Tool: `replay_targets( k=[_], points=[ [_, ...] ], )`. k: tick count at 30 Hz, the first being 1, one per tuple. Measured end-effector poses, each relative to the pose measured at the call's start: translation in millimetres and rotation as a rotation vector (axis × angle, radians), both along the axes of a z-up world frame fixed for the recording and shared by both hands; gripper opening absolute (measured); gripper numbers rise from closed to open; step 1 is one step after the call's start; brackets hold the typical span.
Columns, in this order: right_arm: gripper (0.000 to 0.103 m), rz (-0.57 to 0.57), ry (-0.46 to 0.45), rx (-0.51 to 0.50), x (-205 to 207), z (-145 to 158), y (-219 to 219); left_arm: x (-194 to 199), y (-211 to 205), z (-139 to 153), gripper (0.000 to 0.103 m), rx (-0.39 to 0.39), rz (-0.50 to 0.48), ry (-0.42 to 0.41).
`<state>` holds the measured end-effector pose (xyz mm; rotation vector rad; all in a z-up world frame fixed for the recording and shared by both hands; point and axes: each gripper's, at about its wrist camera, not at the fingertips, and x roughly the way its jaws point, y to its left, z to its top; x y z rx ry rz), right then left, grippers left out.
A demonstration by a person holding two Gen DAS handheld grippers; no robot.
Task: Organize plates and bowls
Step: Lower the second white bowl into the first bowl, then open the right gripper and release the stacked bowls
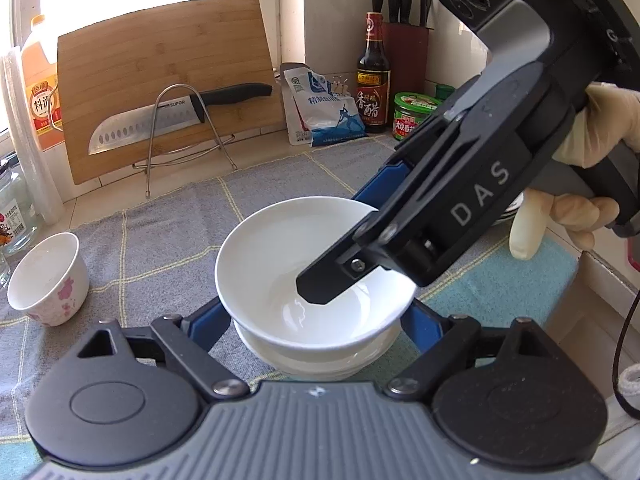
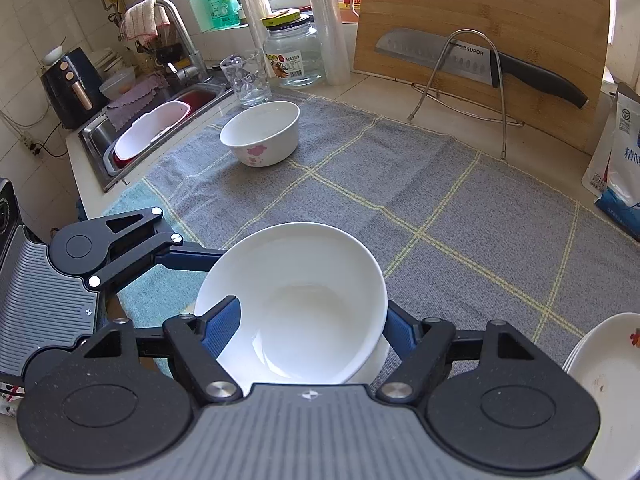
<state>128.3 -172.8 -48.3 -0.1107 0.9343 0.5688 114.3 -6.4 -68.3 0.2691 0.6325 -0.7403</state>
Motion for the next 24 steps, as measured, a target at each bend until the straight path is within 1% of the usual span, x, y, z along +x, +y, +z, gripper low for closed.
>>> replay_targets(
  k=[9, 24],
  points=[
    [0.081, -0.014, 0.012, -0.021, 3, -11, 0, 5, -4, -5, 0.091, 0.004, -0.004, 0.018],
    [0.081, -0.013, 0.0, -0.037, 6, -14, 2, 5, -2, -9, 0.091, 0.01, -0.004, 0.027]
  ],
)
